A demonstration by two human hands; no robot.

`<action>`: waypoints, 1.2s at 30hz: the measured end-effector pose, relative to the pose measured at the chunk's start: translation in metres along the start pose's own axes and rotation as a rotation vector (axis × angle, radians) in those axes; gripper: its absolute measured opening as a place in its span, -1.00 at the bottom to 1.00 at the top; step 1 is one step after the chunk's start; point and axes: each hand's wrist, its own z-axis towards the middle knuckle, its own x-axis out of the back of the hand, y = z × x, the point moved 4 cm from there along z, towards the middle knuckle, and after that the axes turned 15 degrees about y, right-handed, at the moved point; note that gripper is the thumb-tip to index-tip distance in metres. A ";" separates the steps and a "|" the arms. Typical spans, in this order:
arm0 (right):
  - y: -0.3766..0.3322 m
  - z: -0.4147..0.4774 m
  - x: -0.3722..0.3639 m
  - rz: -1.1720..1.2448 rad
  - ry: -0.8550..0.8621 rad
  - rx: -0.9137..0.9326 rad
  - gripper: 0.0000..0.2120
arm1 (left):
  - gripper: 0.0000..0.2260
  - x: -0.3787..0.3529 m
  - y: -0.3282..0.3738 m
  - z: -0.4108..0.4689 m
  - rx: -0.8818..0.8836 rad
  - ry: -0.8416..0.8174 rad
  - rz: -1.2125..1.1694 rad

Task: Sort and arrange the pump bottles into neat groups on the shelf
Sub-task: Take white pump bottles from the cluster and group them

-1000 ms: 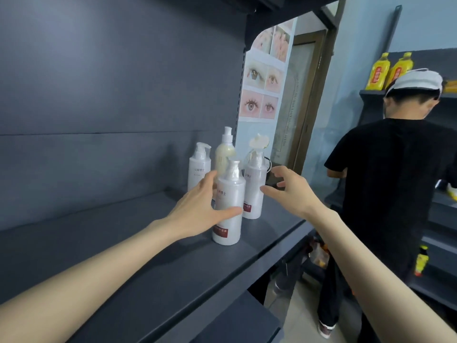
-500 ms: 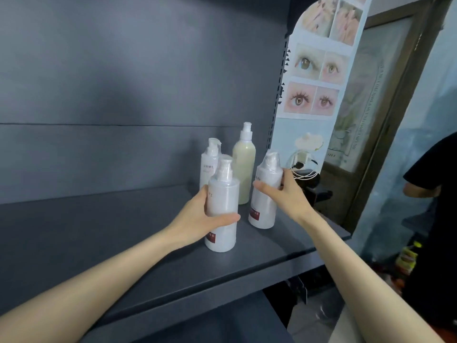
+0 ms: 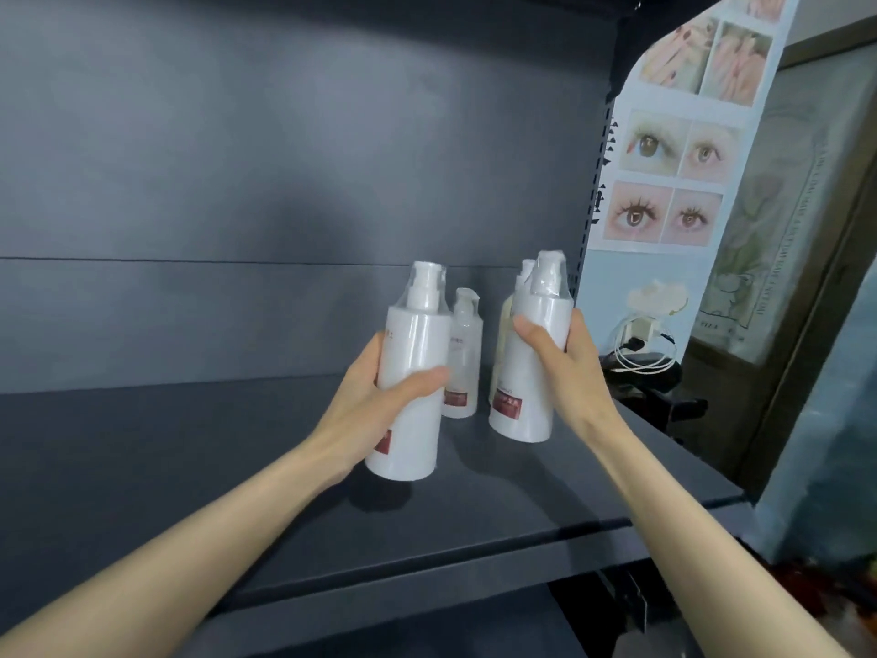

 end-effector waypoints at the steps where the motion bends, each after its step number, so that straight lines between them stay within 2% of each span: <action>1: -0.005 -0.005 -0.011 0.036 -0.032 0.000 -0.58 | -0.63 0.009 0.004 -0.003 0.005 0.036 -0.018; 4: -0.012 -0.023 -0.047 0.124 -0.133 -0.031 -0.58 | -0.77 0.042 0.013 -0.017 0.026 0.176 -0.062; 6: -0.013 -0.038 -0.075 0.163 -0.195 -0.071 -0.60 | -0.79 0.068 0.014 -0.031 0.032 0.262 -0.050; 13: -0.048 -0.112 -0.174 0.253 -0.422 -0.115 -0.53 | -0.73 0.173 0.029 -0.086 0.009 0.504 0.057; 19: -0.100 -0.183 -0.248 0.318 -0.551 -0.080 -0.60 | -0.64 0.274 0.050 -0.141 -0.030 0.692 0.119; 23: -0.131 -0.253 -0.299 0.353 -0.611 -0.069 -0.62 | -0.65 0.353 0.065 -0.194 -0.045 0.775 0.165; 29: -0.177 -0.368 -0.375 0.392 -0.712 -0.061 -0.59 | -0.53 0.469 0.086 -0.269 -0.049 0.850 0.244; 36: -0.224 -0.440 -0.462 0.418 -0.772 -0.038 -0.61 | -0.60 0.576 0.110 -0.308 -0.071 0.963 0.283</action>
